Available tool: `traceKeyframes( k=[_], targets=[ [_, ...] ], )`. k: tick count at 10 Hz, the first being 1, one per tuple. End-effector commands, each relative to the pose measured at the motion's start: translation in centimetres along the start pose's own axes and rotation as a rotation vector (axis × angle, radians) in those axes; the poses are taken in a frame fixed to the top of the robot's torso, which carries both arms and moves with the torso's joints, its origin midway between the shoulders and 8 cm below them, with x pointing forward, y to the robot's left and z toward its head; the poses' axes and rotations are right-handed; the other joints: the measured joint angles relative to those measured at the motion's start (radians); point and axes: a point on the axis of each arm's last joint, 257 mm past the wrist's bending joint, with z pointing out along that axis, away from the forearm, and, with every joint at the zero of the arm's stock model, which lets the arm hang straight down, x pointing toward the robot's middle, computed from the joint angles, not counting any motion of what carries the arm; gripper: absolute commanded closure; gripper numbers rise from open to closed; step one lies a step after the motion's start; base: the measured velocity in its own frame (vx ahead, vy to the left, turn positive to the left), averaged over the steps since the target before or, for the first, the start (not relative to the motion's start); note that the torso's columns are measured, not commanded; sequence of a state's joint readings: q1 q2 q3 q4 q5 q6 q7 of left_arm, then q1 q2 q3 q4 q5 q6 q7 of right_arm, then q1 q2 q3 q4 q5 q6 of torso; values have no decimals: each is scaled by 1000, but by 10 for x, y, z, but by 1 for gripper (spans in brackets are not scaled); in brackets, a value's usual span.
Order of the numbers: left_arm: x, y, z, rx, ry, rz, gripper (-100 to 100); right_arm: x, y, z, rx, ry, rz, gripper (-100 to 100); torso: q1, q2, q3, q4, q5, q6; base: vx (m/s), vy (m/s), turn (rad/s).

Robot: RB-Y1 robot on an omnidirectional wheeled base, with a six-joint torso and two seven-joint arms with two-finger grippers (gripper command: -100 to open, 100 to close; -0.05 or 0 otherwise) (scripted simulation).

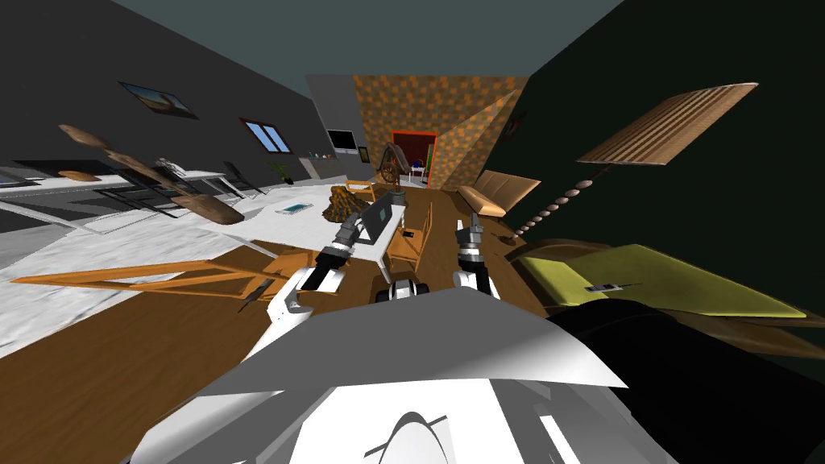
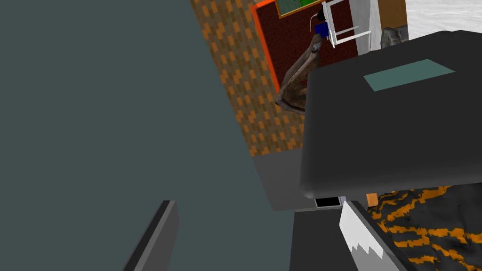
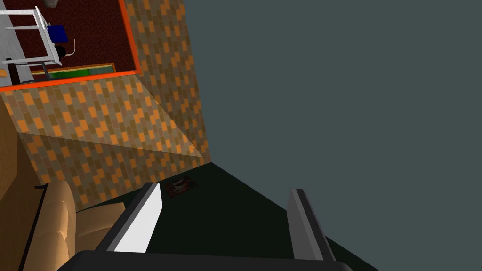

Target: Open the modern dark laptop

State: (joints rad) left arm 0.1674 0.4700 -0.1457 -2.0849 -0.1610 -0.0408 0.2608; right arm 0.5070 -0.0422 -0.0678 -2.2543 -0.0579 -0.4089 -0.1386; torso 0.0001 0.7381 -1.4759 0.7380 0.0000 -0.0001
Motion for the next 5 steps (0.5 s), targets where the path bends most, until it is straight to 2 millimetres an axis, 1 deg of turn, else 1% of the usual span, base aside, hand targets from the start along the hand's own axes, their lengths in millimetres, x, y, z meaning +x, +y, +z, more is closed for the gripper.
traceKeyframes(
  k=[1,5],
  targets=[
    [-5,19,6,-68,21,42,-100,0,0,0,0,0,0,0,0,0,0,0,0,0,-7,19,-101],
    [-20,50,13,-175,33,112,-100,0,0,0,0,0,0,0,0,0,0,0,0,0,-7,19,-121]
  ],
)
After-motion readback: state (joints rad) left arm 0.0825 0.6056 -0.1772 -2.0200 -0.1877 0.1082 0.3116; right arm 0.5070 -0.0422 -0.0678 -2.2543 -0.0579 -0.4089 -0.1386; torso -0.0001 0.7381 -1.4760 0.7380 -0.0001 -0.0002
